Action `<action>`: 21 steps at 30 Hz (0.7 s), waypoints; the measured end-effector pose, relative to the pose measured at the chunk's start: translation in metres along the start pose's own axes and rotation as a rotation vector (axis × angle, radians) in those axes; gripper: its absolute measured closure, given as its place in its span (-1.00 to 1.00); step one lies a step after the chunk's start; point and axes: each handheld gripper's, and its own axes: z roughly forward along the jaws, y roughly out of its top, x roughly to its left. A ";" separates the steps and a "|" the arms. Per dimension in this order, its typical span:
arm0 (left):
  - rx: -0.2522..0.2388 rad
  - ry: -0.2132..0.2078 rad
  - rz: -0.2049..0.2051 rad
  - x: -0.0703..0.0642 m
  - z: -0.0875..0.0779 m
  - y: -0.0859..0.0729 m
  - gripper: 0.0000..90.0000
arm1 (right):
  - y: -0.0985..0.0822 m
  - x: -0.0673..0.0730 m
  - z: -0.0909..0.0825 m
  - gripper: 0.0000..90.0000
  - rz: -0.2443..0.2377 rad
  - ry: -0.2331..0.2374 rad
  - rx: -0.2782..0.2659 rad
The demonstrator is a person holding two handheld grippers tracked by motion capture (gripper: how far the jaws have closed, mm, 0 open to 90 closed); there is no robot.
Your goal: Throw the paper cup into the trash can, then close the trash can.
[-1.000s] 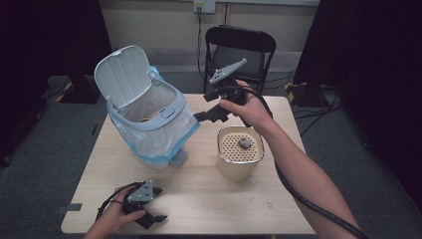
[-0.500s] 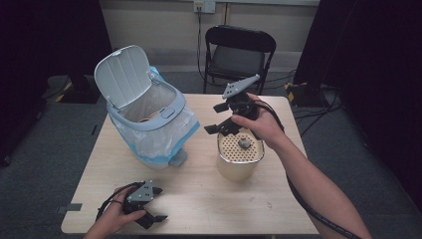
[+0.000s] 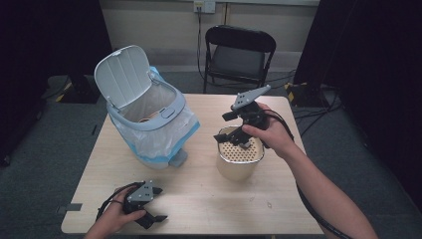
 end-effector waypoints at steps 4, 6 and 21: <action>0.003 0.000 0.004 0.000 0.000 0.000 -0.79 | -0.005 0.001 -0.002 -0.68 -0.002 0.003 0.001; 0.003 0.000 0.001 0.000 0.000 0.000 -0.79 | -0.006 0.001 -0.003 -0.68 -0.001 0.007 0.000; 0.009 0.001 0.007 0.000 -0.001 0.000 -0.79 | -0.015 0.002 -0.003 -0.68 -0.004 0.028 -0.004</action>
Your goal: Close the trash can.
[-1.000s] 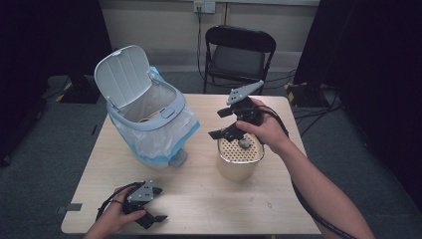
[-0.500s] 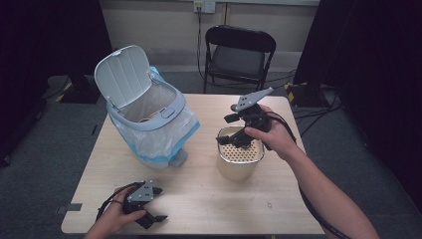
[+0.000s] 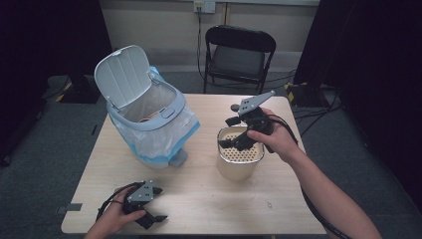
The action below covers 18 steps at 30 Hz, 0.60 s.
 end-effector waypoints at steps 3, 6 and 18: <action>-0.002 0.001 0.000 0.000 0.000 0.000 -0.79 | -0.002 0.000 0.001 -0.68 0.006 0.006 -0.004; -0.001 0.001 0.000 0.000 0.000 0.000 -0.79 | -0.010 0.003 0.002 -0.68 0.010 0.010 -0.004; 0.001 0.000 0.000 0.000 0.000 0.000 -0.79 | -0.034 0.015 -0.003 -0.68 0.003 0.014 0.016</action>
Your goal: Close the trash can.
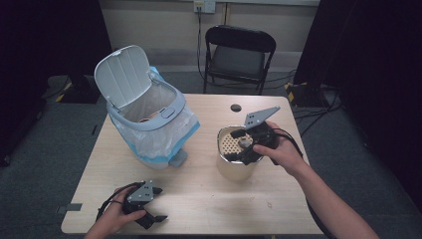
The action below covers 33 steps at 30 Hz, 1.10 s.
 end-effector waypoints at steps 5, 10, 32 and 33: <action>0.000 0.000 0.000 0.000 0.000 0.000 -0.79 | -0.010 0.003 -0.002 -0.68 0.008 0.001 -0.004; -0.003 0.002 0.000 0.000 0.000 0.000 -0.79 | -0.022 0.010 -0.001 -0.68 -0.001 -0.001 0.008; -0.003 0.003 -0.001 0.000 0.000 0.000 -0.79 | -0.082 0.026 0.013 -0.69 0.030 -0.031 -0.026; -0.003 0.004 -0.001 -0.001 0.000 0.000 -0.79 | -0.082 0.026 0.013 -0.69 0.031 -0.034 -0.029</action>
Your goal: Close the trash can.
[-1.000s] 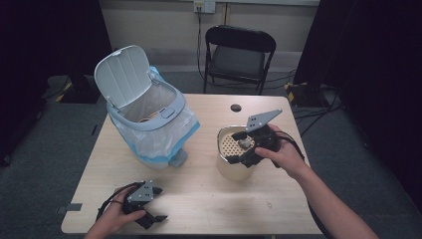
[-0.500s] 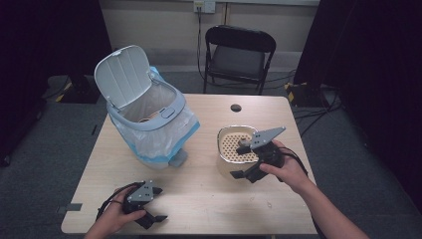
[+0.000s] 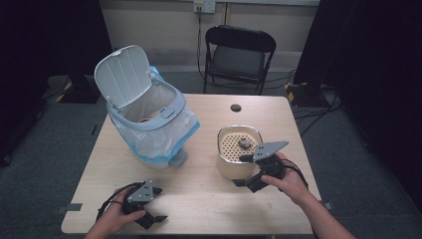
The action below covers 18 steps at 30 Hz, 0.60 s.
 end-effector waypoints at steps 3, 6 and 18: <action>0.000 0.000 -0.001 0.000 0.000 0.000 -0.79 | 0.001 -0.001 -0.004 -0.68 0.002 0.009 0.002; 0.000 0.000 0.000 0.000 0.000 0.000 -0.79 | 0.004 0.001 -0.009 -0.68 -0.003 0.019 0.004; 0.000 0.000 0.000 0.000 0.000 0.000 -0.79 | 0.006 0.016 -0.029 -0.68 -0.036 0.016 -0.010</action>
